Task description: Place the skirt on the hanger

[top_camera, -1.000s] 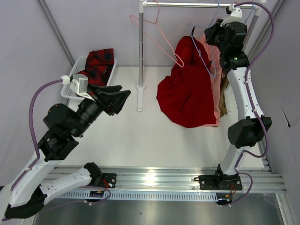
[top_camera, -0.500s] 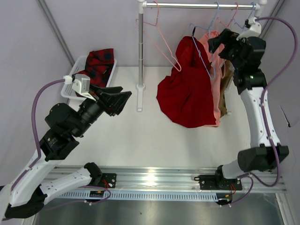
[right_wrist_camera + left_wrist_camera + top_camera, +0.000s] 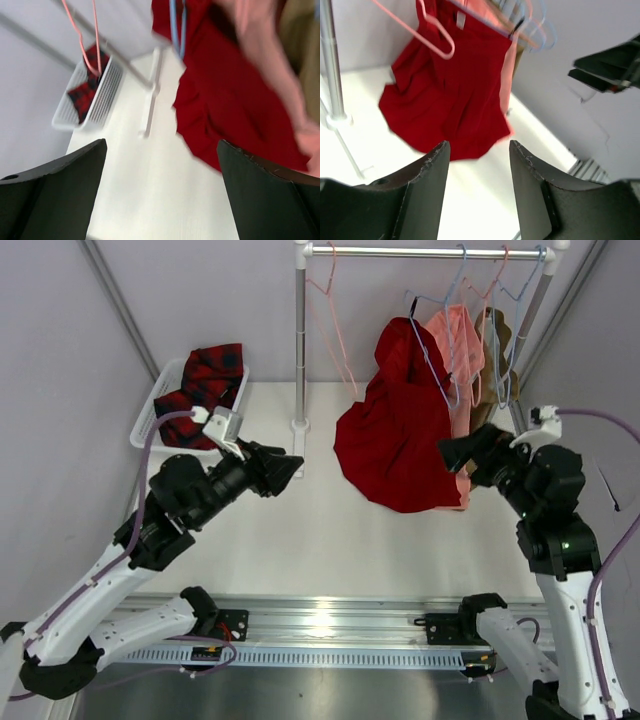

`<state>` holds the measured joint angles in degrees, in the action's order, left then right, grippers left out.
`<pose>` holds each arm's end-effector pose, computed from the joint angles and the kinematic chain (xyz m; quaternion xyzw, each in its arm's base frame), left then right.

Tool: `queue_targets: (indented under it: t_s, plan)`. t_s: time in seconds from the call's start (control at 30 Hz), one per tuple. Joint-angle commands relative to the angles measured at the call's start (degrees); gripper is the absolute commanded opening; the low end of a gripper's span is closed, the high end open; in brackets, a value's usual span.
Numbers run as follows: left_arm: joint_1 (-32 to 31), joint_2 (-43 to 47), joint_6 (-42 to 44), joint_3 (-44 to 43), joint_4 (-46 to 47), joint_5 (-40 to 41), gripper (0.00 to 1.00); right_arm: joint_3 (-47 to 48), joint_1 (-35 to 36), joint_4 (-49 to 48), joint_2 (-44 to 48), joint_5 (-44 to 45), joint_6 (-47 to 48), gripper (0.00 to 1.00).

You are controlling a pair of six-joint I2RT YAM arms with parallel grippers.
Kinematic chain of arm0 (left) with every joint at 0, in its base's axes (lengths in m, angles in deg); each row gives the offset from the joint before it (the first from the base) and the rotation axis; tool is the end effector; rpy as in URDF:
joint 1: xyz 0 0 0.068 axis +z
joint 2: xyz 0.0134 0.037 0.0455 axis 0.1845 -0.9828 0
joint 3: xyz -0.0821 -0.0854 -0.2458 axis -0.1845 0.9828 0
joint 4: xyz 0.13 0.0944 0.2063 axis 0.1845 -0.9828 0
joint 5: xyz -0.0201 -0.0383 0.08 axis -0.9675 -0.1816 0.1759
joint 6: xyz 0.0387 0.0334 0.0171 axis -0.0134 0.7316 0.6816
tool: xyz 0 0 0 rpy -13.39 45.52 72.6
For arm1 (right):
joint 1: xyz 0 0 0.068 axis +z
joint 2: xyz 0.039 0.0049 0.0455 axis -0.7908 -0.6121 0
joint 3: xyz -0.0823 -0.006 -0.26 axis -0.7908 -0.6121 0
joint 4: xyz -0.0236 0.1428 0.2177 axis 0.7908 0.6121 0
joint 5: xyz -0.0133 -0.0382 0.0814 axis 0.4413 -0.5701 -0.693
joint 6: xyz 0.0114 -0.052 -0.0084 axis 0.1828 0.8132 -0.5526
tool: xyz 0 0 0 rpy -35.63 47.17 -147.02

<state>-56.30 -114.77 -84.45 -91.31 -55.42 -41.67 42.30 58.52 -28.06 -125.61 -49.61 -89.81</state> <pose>0.1152 -0.1139 0.4374 0.1212 0.6904 -0.3695 0.6100 0.1427 0.0216 0.4366 0.0874 0.7553 0.2499 0.5995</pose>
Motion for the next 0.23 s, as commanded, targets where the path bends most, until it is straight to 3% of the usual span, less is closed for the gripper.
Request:
queue_targets:
  t_s: [0.0,0.2]
  plan:
    - [0.1,-0.8,-2.3,2.2,-1.5,-1.2,0.56,-4.5,5.4,6.3,3.3,1.1,-2.3,0.99]
    - [0.0,2.3,-3.3,7.1,-3.4,2.6,0.54,-5.7,12.4,9.6,5.3,8.6,-1.1,0.99]
